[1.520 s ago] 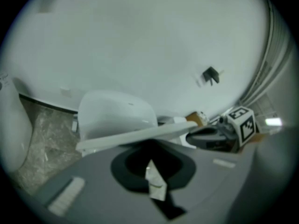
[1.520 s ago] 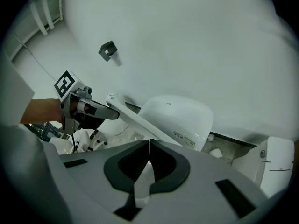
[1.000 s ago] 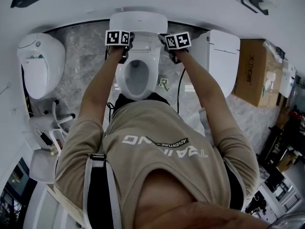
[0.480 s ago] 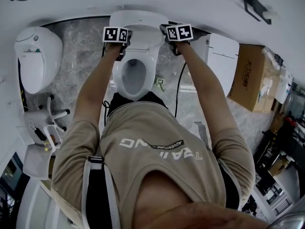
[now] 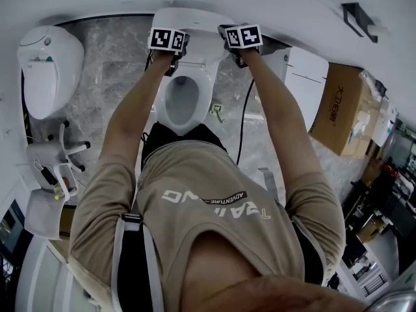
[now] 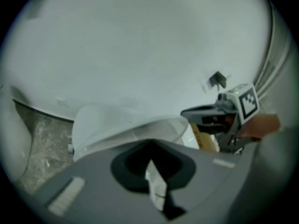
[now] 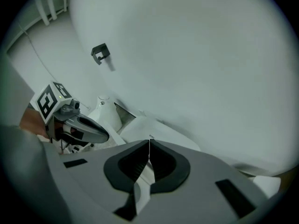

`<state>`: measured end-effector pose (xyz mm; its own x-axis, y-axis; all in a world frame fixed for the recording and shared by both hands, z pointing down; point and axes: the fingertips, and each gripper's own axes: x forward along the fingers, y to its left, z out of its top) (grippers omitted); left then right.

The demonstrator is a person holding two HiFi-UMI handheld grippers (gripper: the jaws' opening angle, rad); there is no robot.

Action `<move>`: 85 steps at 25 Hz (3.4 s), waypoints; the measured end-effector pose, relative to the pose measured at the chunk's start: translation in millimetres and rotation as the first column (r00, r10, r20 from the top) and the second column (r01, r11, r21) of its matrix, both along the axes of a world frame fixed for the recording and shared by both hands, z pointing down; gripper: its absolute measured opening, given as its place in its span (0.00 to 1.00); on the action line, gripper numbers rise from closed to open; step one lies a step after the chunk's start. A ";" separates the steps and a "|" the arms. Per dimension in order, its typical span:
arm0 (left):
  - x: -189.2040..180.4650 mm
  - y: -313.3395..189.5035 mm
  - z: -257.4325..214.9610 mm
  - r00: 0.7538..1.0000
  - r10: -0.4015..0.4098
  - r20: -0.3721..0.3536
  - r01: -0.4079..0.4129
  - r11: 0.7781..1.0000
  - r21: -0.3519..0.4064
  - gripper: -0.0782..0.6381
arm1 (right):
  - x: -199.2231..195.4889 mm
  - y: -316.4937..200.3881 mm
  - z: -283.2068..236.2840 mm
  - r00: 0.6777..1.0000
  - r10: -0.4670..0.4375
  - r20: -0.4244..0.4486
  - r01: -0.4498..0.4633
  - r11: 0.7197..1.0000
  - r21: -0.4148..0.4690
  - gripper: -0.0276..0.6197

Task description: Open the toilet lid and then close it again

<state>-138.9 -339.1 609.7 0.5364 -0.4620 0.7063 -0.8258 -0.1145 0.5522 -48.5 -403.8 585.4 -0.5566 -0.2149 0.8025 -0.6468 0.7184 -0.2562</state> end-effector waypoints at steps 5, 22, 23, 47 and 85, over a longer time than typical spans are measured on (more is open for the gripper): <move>2.4 1.7 0.8 0.999 0.037 0.012 -0.037 0.999 0.001 0.12 | -3.8 1.7 7.7 0.998 -0.051 -0.047 0.050 0.999 -0.009 0.07; 4.7 40.1 -14.4 0.997 0.060 -0.045 -0.061 0.998 0.000 0.12 | -15.5 53.0 -1.5 0.989 -0.148 -0.009 0.146 0.980 -0.138 0.06; 6.1 44.5 -15.2 0.997 0.064 -0.051 -0.064 0.998 0.000 0.12 | -14.4 57.5 -2.4 0.990 -0.140 0.004 0.139 0.980 -0.146 0.06; 27.0 186.5 -2.6 0.990 0.096 -0.099 -0.104 0.992 -0.076 0.11 | 8.8 209.0 3.1 0.948 -0.314 -0.045 0.293 0.922 -0.253 0.06; 45.9 387.9 62.8 0.969 0.244 -0.044 -0.241 0.884 -0.401 0.11 | 42.9 387.9 96.5 0.935 -0.353 0.007 0.322 0.844 -0.430 0.06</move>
<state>-93.0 48.8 672.5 0.5890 0.0047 0.8081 -0.8052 -0.0821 0.5874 -5.6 -15.8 681.9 -0.4730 0.3400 0.8128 -0.4110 0.7309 -0.5449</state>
